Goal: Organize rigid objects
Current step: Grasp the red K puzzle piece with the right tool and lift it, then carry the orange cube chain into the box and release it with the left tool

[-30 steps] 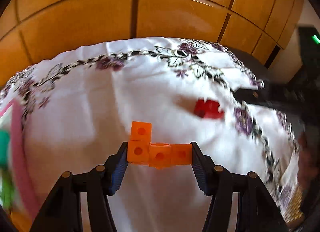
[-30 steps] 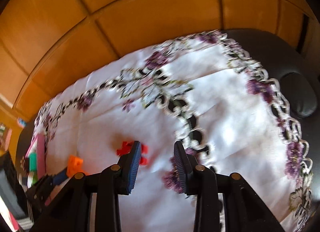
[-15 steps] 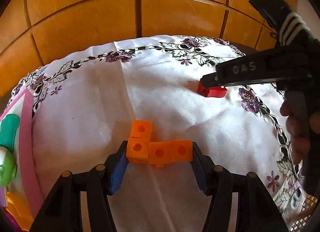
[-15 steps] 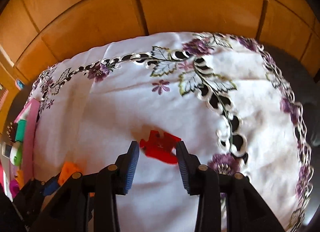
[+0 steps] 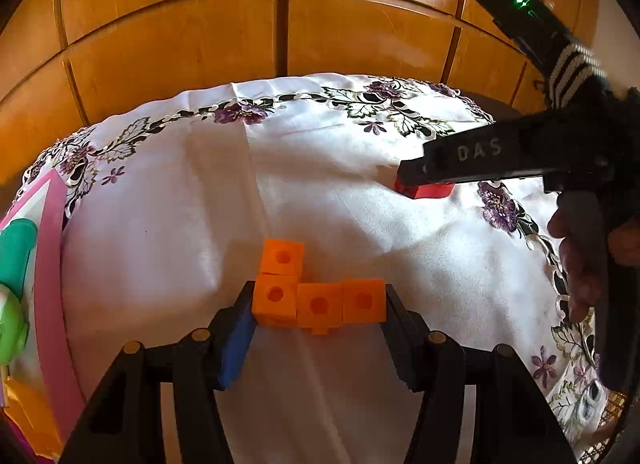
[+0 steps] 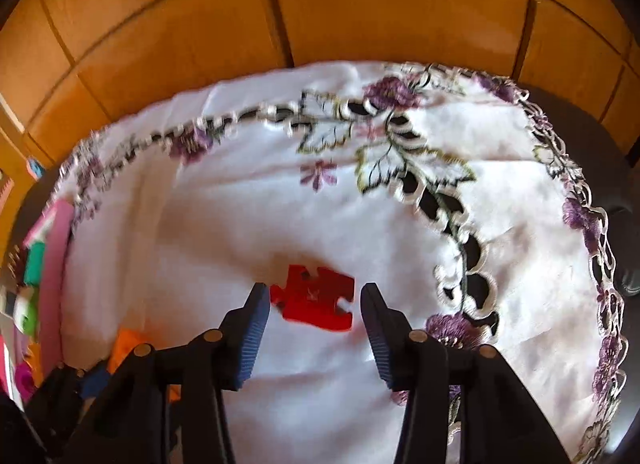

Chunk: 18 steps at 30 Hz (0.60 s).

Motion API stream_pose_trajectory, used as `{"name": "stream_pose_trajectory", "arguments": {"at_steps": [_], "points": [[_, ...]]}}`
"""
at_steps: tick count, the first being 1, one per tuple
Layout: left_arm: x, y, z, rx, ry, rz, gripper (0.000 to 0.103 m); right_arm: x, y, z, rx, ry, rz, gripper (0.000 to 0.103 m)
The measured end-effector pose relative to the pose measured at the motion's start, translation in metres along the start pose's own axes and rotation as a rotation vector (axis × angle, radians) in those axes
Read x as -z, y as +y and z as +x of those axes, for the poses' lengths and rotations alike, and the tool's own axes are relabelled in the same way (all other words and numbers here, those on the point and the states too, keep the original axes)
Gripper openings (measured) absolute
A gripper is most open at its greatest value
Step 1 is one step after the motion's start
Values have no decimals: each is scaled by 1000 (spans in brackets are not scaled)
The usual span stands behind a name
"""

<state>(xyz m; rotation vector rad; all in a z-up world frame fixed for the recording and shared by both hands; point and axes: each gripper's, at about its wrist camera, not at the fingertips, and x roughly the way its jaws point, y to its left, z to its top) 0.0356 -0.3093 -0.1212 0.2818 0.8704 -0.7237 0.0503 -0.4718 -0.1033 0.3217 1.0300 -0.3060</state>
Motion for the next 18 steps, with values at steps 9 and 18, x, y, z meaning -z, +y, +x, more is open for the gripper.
{"name": "stream_pose_trajectory", "arguments": {"at_steps": [9, 18], "points": [[1, -1, -2, -7, -10, 3, 60, 8, 9, 12, 54, 36, -89, 41], [1, -1, -1, -10, -16, 8, 60, 11, 5, 16, 39, 18, -79, 41]]}}
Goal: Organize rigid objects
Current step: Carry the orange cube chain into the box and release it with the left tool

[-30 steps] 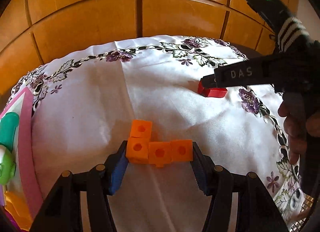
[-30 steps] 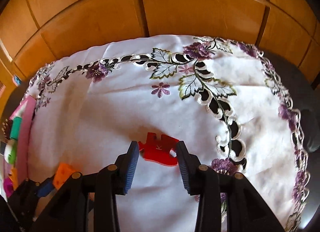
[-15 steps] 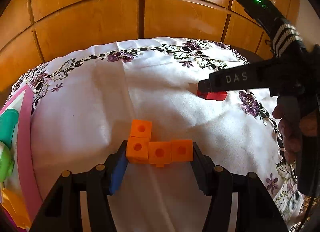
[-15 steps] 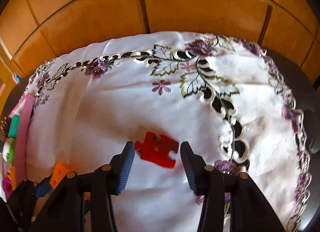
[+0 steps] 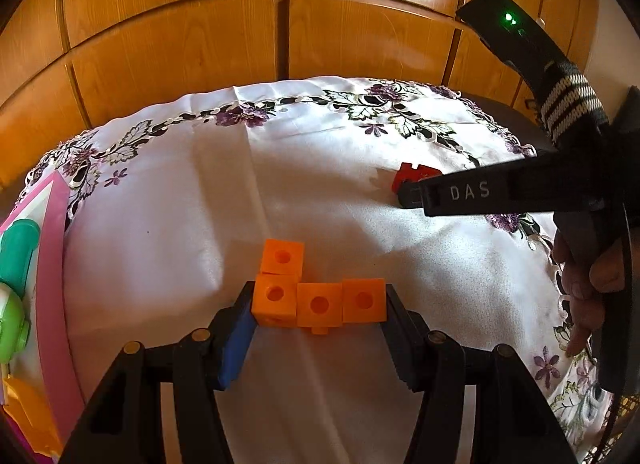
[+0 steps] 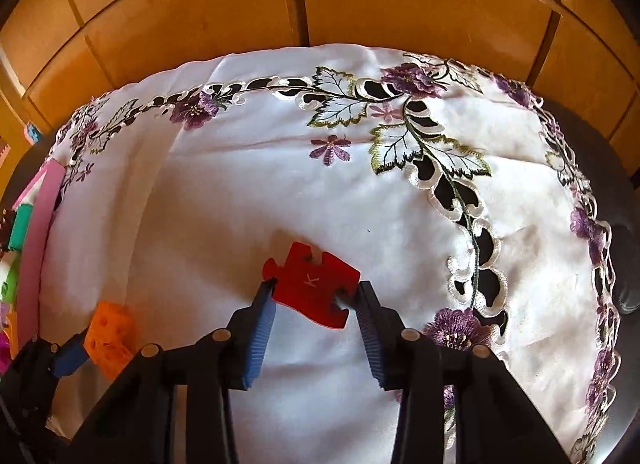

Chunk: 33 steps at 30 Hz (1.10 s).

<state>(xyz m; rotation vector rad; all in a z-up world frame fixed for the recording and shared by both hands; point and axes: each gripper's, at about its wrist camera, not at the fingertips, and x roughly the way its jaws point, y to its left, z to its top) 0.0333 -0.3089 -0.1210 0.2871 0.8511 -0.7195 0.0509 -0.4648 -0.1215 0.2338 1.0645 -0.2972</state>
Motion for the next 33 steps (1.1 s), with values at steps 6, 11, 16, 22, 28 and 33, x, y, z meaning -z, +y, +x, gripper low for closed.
{"name": "stream_pose_trajectory", "arguments": {"at_steps": [6, 11, 16, 22, 28, 33], "points": [[0, 1, -1, -1, -2, -3, 59, 1, 10, -4, 37, -9, -58, 41], [-1, 3, -5, 2, -1, -18, 59, 1, 11, -4, 43, -24, -79, 41], [1, 7, -17, 12, -6, -39, 59, -1, 7, -4, 30, -24, -71, 41], [-2, 9, -44, 22, -49, -50, 59, 1, 12, -5, 51, -35, -107, 41], [-6, 19, -71, 22, -76, -92, 59, 1, 17, -5, 80, -52, -149, 40], [-10, 35, -99, 21, -115, -140, 59, 2, 19, -5, 90, -59, -166, 40]]}}
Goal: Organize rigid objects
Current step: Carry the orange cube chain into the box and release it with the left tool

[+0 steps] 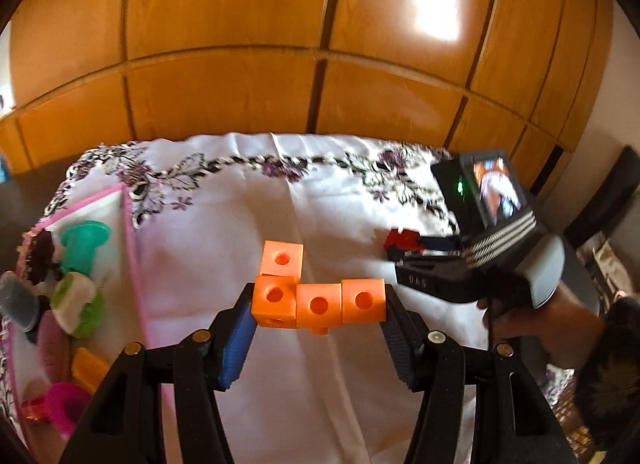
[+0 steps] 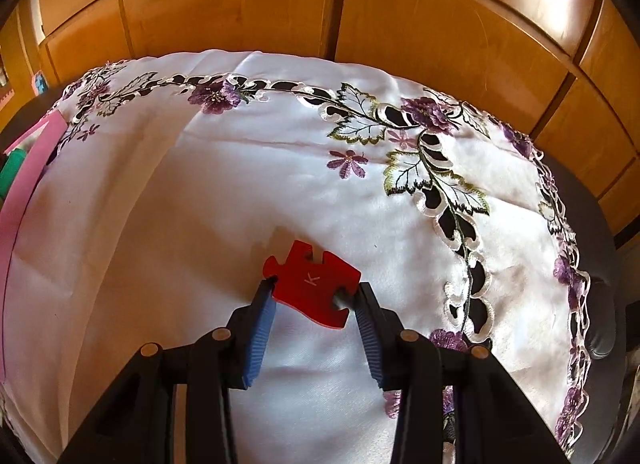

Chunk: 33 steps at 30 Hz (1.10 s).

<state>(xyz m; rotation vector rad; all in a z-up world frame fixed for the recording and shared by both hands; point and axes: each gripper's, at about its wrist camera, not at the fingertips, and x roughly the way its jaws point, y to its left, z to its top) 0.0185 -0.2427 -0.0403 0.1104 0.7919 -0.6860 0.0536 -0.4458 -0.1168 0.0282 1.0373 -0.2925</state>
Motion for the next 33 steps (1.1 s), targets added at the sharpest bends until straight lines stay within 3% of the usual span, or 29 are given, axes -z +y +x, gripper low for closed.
{"name": "stream_pose_trajectory", "arguments": {"at_steps": [12, 33], "points": [[-10, 33, -43, -87, -49, -58, 59, 0, 1, -1, 11, -10, -26, 40], [-2, 82, -76, -169, -78, -148, 59, 2, 7, -2, 38, -27, -69, 40]]}}
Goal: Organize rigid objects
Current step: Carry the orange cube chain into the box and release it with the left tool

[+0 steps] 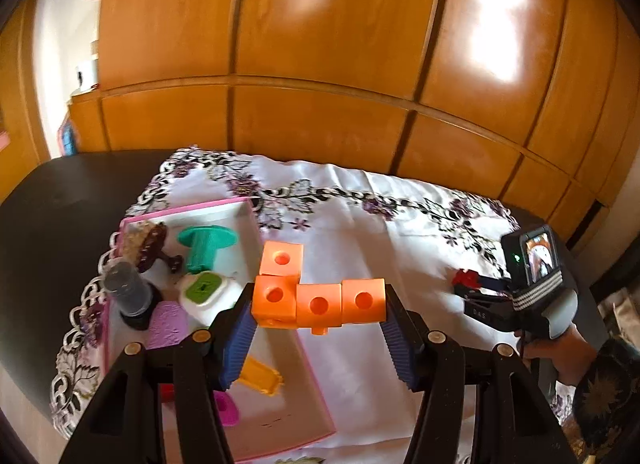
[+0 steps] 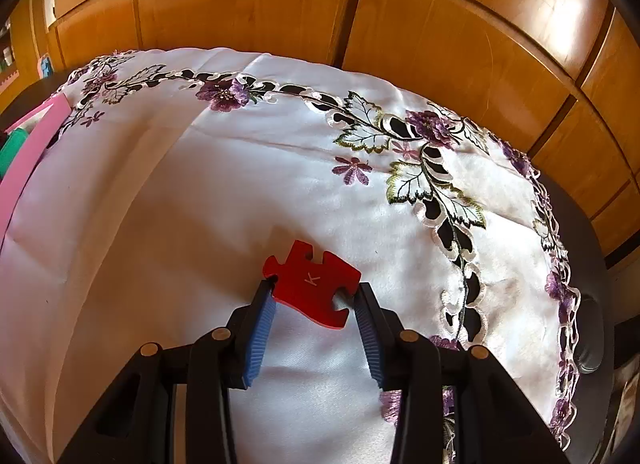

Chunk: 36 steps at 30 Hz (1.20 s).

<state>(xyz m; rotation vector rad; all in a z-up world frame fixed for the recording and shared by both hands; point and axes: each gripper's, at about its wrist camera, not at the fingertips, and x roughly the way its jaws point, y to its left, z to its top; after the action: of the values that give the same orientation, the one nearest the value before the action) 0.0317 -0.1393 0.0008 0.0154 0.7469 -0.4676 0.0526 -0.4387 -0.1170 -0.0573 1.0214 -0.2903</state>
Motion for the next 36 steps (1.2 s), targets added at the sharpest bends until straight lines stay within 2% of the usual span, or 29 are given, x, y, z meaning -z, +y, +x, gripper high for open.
{"name": "stream_pose_trajectory", "arguments": {"at_steps": [12, 18, 28, 31, 36], "points": [[6, 50, -11, -135, -10, -57, 59, 0, 2, -1, 14, 0, -18, 40], [13, 75, -6, -182, 13, -104, 59, 0, 4, -1, 26, -1, -33, 40], [26, 134, 2, -182, 65, -278, 59, -1, 3, -1, 30, 5, -35, 40], [30, 147, 11, -162, 90, -330, 59, -1, 4, -1, 30, 6, -35, 40], [28, 150, 29, -137, 128, -338, 59, -1, 4, -1, 32, 9, -36, 40]]}}
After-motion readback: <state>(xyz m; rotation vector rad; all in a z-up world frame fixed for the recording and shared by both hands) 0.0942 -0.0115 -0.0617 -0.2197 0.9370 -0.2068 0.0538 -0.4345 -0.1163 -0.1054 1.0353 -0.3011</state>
